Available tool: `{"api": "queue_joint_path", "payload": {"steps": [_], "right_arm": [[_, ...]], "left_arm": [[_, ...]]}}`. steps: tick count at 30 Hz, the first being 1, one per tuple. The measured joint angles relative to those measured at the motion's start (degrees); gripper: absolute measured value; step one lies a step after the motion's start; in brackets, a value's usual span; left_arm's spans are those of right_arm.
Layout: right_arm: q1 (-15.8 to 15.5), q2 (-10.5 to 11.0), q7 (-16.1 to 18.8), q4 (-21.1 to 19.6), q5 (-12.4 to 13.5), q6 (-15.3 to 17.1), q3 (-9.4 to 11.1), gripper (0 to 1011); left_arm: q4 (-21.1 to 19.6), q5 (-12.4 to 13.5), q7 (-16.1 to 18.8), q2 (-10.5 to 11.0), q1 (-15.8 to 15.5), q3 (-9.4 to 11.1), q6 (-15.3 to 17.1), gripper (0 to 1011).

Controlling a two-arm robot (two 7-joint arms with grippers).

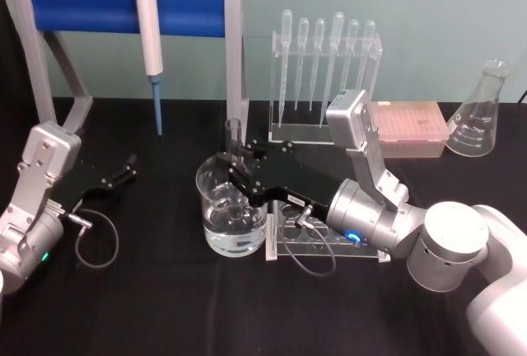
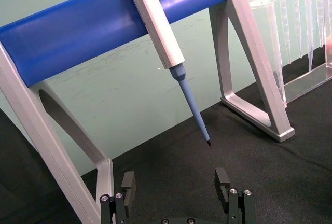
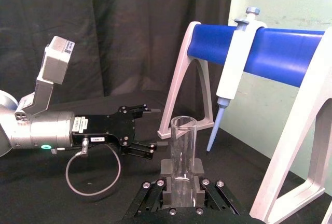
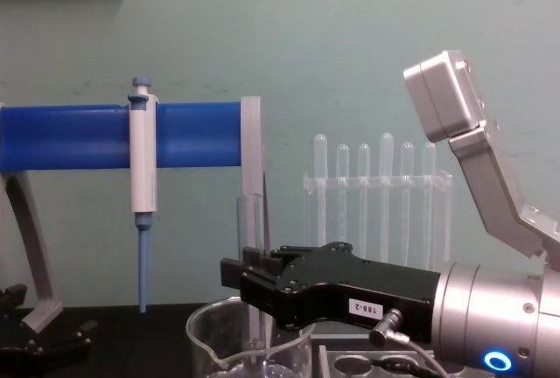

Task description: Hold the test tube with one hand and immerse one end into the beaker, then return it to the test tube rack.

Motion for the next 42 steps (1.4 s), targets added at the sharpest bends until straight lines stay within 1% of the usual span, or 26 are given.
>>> {"api": "queue_joint_path", "payload": {"steps": [42], "right_arm": [[0.0,0.0,0.0,0.0,0.0,0.0,0.0,227]], "left_arm": [[0.0,0.0,0.0,0.0,0.0,0.0,0.0,1000]]}}
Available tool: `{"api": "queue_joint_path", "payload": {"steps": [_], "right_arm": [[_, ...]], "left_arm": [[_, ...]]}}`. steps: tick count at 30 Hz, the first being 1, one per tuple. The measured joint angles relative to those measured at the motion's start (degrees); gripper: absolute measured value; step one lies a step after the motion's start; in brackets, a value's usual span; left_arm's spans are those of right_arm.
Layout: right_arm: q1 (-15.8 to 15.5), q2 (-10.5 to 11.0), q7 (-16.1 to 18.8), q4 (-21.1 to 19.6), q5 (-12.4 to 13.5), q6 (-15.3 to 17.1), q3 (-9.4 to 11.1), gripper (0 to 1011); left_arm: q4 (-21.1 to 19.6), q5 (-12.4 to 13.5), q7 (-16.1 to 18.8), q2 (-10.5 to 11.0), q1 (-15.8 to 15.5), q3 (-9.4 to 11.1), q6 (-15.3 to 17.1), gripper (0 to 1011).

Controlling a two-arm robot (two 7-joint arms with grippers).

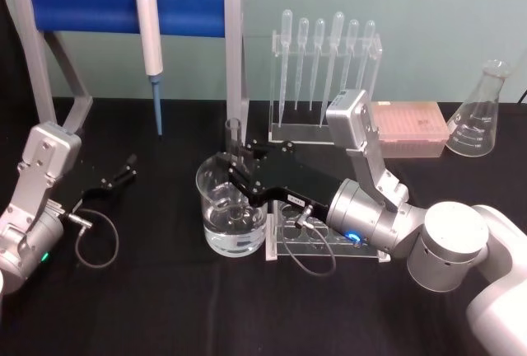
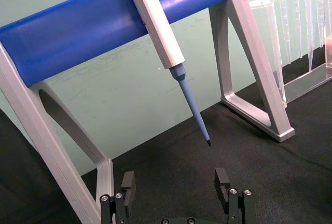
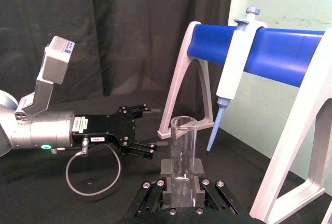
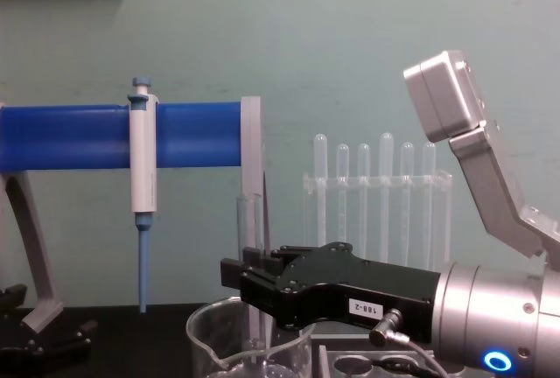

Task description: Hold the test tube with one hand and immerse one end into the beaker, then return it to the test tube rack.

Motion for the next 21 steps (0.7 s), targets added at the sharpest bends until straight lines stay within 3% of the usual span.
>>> {"api": "queue_joint_path", "payload": {"steps": [21], "right_arm": [[0.0,0.0,0.0,0.0,0.0,0.0,0.0,228]], "left_arm": [[0.0,0.0,0.0,0.0,0.0,0.0,0.0,1000]]}}
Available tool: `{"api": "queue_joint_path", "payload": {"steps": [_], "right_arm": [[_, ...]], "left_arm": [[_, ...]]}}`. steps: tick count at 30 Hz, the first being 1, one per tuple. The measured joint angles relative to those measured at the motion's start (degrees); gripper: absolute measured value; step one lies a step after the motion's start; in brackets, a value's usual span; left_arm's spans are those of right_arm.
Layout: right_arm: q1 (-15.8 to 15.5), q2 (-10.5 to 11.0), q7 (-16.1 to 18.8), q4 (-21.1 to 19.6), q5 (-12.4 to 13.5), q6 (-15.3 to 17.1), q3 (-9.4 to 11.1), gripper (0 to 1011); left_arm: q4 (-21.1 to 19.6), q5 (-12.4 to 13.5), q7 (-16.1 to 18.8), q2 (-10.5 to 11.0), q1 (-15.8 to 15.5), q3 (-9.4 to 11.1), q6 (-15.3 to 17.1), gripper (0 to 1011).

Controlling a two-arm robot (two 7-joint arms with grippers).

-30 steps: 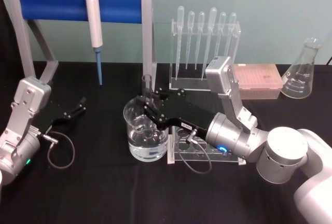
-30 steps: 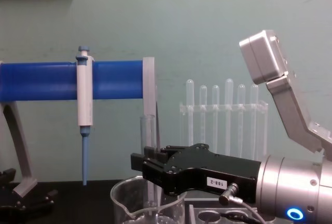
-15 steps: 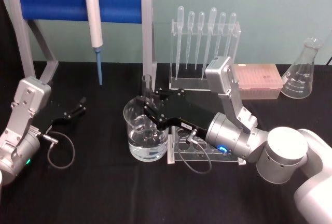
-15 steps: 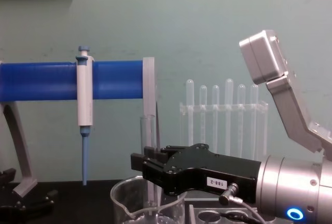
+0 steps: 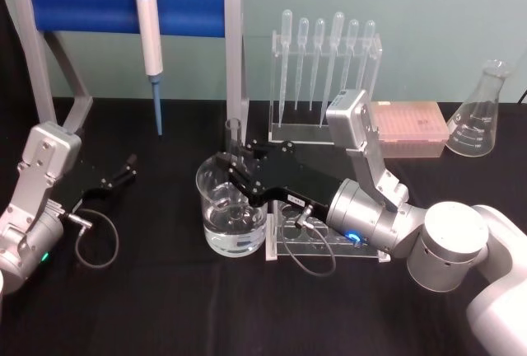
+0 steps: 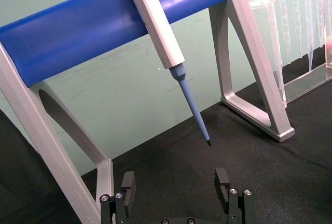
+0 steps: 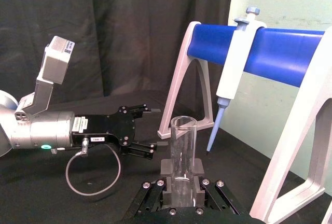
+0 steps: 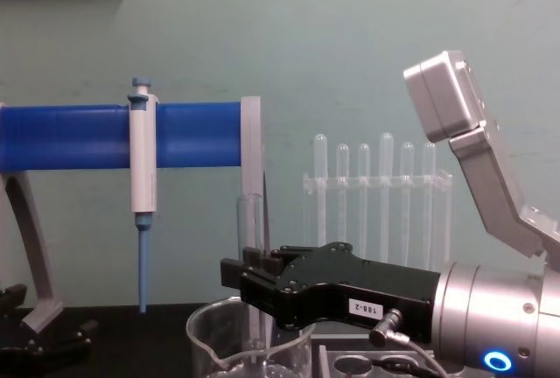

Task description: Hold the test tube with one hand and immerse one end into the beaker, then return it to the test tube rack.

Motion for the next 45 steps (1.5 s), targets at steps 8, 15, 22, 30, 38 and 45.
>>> {"api": "queue_joint_path", "payload": {"steps": [8,15,22,30,38,45], "right_arm": [[0.0,0.0,0.0,0.0,0.0,0.0,0.0,227],[0.0,0.0,0.0,0.0,0.0,0.0,0.0,227],[0.0,0.0,0.0,0.0,0.0,0.0,0.0,227],[0.0,0.0,0.0,0.0,0.0,0.0,0.0,227],[0.0,0.0,0.0,0.0,0.0,0.0,0.0,227],[0.0,0.0,0.0,0.0,0.0,0.0,0.0,227]], "left_arm": [[0.0,0.01,0.0,0.0,0.0,0.0,0.0,1000],[0.0,0.0,0.0,0.0,0.0,0.0,0.0,1000],[0.0,0.0,0.0,0.0,0.0,0.0,0.0,1000],[0.0,0.0,0.0,0.0,0.0,0.0,0.0,1000],[0.0,0.0,0.0,0.0,0.0,0.0,0.0,1000],[0.0,0.01,0.0,0.0,0.0,0.0,0.0,1000]]}}
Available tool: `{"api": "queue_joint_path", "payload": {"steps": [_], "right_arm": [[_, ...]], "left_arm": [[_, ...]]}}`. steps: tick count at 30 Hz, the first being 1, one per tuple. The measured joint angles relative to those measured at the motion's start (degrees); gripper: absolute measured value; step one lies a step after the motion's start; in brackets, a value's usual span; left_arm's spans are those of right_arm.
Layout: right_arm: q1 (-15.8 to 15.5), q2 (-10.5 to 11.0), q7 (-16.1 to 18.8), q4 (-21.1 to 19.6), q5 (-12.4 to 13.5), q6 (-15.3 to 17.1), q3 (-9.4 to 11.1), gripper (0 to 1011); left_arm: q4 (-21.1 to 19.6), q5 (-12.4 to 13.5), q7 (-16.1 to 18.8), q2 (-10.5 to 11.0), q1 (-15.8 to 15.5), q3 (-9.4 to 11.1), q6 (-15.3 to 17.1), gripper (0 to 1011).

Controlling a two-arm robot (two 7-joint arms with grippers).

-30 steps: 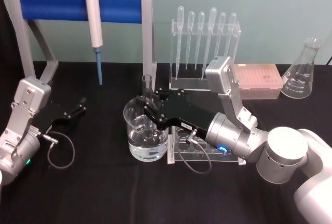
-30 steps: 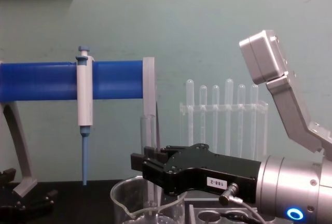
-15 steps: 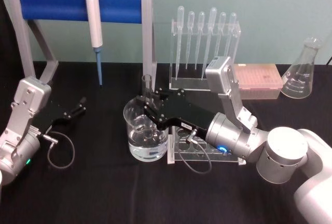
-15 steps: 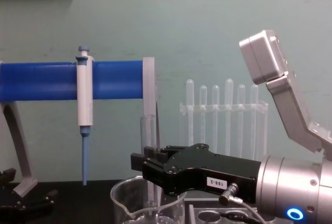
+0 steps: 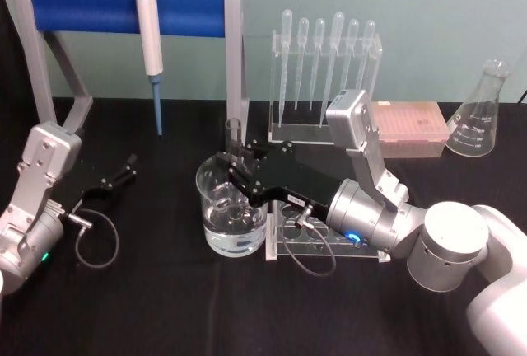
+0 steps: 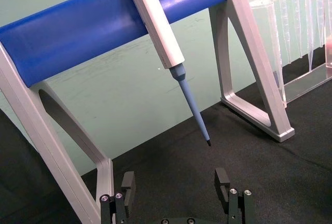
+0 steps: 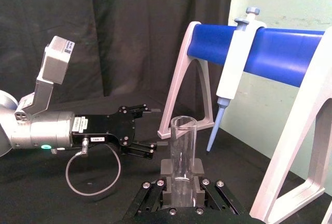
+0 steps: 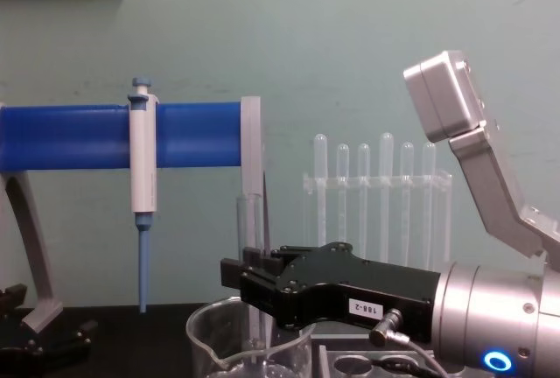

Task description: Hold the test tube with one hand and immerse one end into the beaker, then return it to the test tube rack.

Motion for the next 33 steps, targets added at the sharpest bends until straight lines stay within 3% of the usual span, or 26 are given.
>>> {"api": "queue_joint_path", "payload": {"steps": [33], "right_arm": [[0.0,0.0,0.0,0.0,0.0,0.0,0.0,227]], "left_arm": [[0.0,0.0,0.0,0.0,0.0,0.0,0.0,1000]]}}
